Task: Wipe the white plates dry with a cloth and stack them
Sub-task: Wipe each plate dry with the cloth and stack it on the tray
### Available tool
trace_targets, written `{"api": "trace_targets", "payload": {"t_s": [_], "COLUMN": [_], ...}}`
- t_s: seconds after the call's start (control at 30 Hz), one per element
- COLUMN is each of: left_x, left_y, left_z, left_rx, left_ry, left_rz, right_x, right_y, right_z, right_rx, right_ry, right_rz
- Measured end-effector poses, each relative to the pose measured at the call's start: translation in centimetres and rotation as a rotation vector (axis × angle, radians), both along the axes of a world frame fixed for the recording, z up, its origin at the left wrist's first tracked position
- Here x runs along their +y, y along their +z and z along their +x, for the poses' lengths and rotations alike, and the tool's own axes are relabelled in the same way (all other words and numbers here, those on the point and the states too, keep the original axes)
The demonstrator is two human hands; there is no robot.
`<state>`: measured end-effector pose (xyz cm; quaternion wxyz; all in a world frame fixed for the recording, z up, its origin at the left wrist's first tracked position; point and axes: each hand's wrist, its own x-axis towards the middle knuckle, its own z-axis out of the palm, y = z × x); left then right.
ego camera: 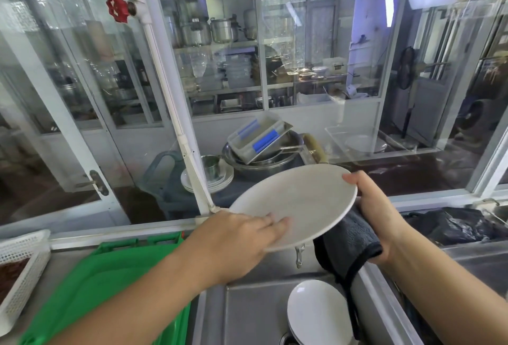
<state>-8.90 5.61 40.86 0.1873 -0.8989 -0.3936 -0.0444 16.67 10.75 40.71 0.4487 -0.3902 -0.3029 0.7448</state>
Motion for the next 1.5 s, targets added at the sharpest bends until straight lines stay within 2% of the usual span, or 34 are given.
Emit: {"api": "trace_targets", "payload": {"t_s": [0.13, 0.23, 0.3, 0.37, 0.47, 0.57, 0.63, 0.7, 0.77, 0.93, 1.03, 1.17, 1.27, 1.43, 1.5], "left_x": [0.7, 1.2, 1.8, 2.2, 2.7, 3.2, 3.7, 4.0, 4.4, 5.0, 5.4, 5.6, 5.7, 5.6, 5.6], "left_y": [-1.6, -2.4, -2.2, -2.0, -1.9, -2.2, -2.1, -2.2, -2.9, -4.0, -5.0, -6.3, -6.9, -8.1, -8.6], "left_z": [-0.6, -1.2, -1.6, -2.3, -2.2, -0.9, 0.4, 1.9, 3.6, 7.0, 8.6, 10.0, 11.3, 13.5, 14.2], "left_rx": [-0.072, -0.28, -0.39, -0.562, -1.034, -1.627, -1.908, -1.978, -2.041, -2.193, -2.241, -2.296, -2.332, -2.309, -2.272], "left_ry": [0.049, 0.129, 0.14, 0.239, 0.382, 0.425, 0.468, 0.494, 0.535, 0.695, 0.717, 0.704, 0.709, 0.73, 0.716], "left_rz": [-0.085, -0.213, -0.195, -0.214, -0.385, -0.714, -0.925, -1.056, -1.084, -0.989, -0.937, -0.897, -0.865, -0.891, -0.96], "right_x": [-0.3, -0.5, -0.5, -0.4, -0.4, -0.4, -0.5, -0.7, -0.8, -0.4, 0.3, 1.3, 1.9, 1.3, 0.7], "right_y": [-1.8, -2.7, -3.0, -3.2, -3.3, -3.2, -3.1, -3.1, -3.2, -4.0, -5.0, -6.7, -7.5, -8.9, -9.3], "right_z": [0.1, 0.2, 0.6, 1.0, 1.6, 2.3, 2.8, 3.5, 4.2, 6.1, 7.6, 9.9, 11.6, 14.5, 15.6], "right_rx": [0.101, 0.177, 0.19, 0.172, 0.162, 0.116, 0.107, 0.089, 0.066, -0.014, -0.079, -0.182, -0.249, -0.362, -0.37], "right_ry": [-0.066, -0.134, -0.18, -0.222, -0.244, -0.256, -0.244, -0.249, -0.265, -0.29, -0.332, -0.401, -0.447, -0.443, -0.452], "right_rz": [0.052, 0.107, 0.145, 0.165, 0.16, 0.193, 0.185, 0.196, 0.192, 0.137, 0.069, 0.006, 0.052, 0.066, 0.036]}}
